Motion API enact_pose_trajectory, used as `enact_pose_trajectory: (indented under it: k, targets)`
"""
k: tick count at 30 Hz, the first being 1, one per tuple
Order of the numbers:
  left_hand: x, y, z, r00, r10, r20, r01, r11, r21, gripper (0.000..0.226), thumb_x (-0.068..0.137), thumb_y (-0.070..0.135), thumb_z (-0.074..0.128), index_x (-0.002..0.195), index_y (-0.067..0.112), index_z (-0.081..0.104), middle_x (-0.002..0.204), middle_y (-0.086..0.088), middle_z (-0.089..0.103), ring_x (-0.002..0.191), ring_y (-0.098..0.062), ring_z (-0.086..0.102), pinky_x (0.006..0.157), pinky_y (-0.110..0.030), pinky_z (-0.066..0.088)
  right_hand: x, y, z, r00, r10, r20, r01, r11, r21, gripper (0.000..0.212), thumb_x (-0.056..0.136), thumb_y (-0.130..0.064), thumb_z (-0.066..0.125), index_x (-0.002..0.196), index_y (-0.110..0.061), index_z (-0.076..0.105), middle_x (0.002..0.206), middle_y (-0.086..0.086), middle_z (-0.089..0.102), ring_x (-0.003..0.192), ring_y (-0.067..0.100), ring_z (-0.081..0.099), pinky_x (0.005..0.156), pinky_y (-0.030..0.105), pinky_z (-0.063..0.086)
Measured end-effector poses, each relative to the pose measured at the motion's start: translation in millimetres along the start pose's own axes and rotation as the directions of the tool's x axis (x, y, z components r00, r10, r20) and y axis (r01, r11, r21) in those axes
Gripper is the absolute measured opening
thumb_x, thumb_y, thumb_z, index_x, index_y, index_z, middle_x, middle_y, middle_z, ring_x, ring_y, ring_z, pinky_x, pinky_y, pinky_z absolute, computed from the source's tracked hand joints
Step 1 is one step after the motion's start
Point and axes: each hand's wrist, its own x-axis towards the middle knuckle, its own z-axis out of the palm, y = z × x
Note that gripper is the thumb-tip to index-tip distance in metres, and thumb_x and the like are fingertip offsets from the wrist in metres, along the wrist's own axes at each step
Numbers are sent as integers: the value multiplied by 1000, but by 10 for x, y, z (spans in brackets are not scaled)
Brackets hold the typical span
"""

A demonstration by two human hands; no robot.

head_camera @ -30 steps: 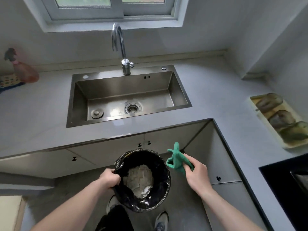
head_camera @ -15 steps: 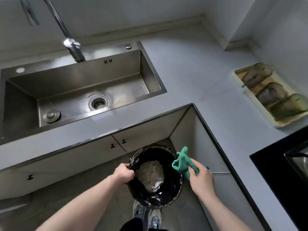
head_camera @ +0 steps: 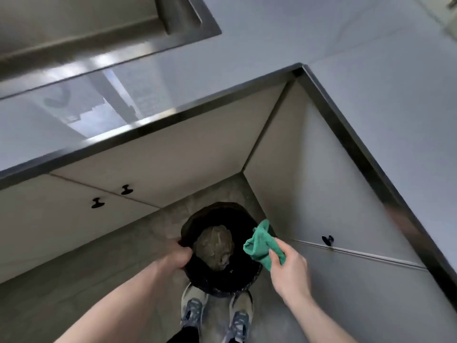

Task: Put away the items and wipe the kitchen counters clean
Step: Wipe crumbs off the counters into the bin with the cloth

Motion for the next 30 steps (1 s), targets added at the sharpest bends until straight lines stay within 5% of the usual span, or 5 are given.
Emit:
enact_pose_trajectory:
  k: [11,18,20,26,30]
  targets:
    - [1307,-410,818,995,41,86,-38,999,-27,29,77,5,56,102,13,69,92,-14,73,84,-33,72,80,-50,63,647,627,479,996,-71,60,77,992,-102,35,97,-20,60,125,-40,68,125,-22,68,113,10,64,92,26,52]
    - [826,-123,892,990,38,139,-46,997,56,23,98,7,56,78,18,59,84,-8,65,75,-17,60,70,-32,56,689,750,576,990,-113,86,121,988,-96,37,98,-21,57,127,-43,64,125,-28,64,111,6,63,93,28,54]
    - [815,-188,872,987,11,162,-17,999,35,7,90,3,67,94,8,65,104,-19,70,88,-24,64,83,-42,59,654,749,575,988,-129,88,138,985,-106,38,98,-20,57,128,-41,65,130,-27,63,115,7,62,96,27,52]
    - [362,-196,477,986,-89,141,65,983,170,101,84,15,78,158,4,11,148,-17,45,129,-29,53,89,-28,49,347,559,438,987,-129,96,140,983,-116,37,97,-20,61,127,-39,66,134,-25,61,120,10,60,99,26,47]
    - [-372,25,-20,988,93,120,-131,918,374,84,88,33,70,157,13,25,153,-12,44,133,-28,53,101,-29,48,-22,224,136,985,-139,105,148,985,-86,38,96,-20,61,129,-40,65,135,-25,60,122,8,60,101,26,47]
